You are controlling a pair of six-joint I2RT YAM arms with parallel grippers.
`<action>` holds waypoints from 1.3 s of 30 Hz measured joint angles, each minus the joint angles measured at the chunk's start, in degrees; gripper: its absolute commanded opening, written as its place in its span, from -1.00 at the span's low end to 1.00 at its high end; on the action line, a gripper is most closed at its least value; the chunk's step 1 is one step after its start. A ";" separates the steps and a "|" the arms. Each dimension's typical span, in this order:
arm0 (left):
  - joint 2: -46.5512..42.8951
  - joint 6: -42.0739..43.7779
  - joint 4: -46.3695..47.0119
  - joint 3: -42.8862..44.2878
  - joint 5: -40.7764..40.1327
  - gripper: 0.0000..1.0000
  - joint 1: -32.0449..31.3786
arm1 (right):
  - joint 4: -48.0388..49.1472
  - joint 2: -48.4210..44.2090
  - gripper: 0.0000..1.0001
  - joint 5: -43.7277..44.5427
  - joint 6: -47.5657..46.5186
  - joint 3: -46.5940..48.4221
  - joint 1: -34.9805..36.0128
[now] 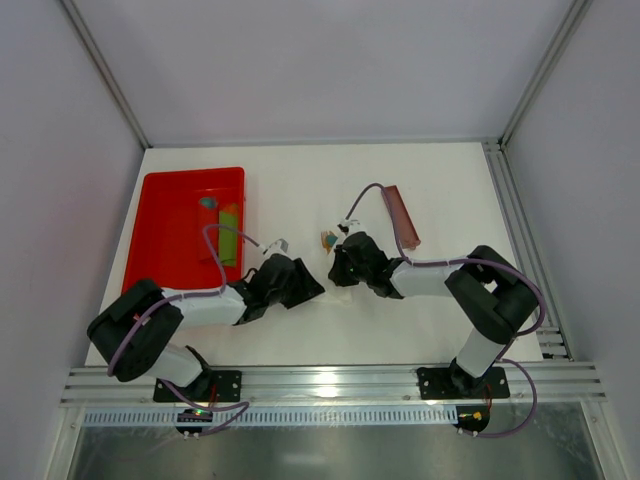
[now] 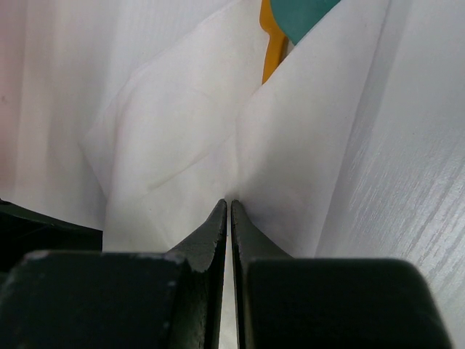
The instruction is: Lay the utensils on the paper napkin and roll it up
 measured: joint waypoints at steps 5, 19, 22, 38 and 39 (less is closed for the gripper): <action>0.00 0.66 -1.09 0.70 -1.68 0.05 -0.02 | 1.05 -0.02 -0.88 -0.02 0.22 -0.50 0.02; 0.94 4.22 -5.81 4.09 -7.19 0.03 0.33 | 2.62 -0.02 -0.88 -0.17 0.66 -1.27 0.00; 0.94 4.92 -5.77 4.09 -7.43 0.00 0.94 | 3.15 -0.02 -0.88 -0.17 0.68 -1.49 0.00; 2.38 8.02 -3.45 6.14 -4.70 -0.87 1.29 | 5.92 0.00 -0.88 -1.97 2.69 -2.93 0.00; 2.34 8.24 -3.41 6.58 -4.42 -0.90 1.29 | 6.43 0.02 -0.88 -2.19 3.17 -3.21 0.00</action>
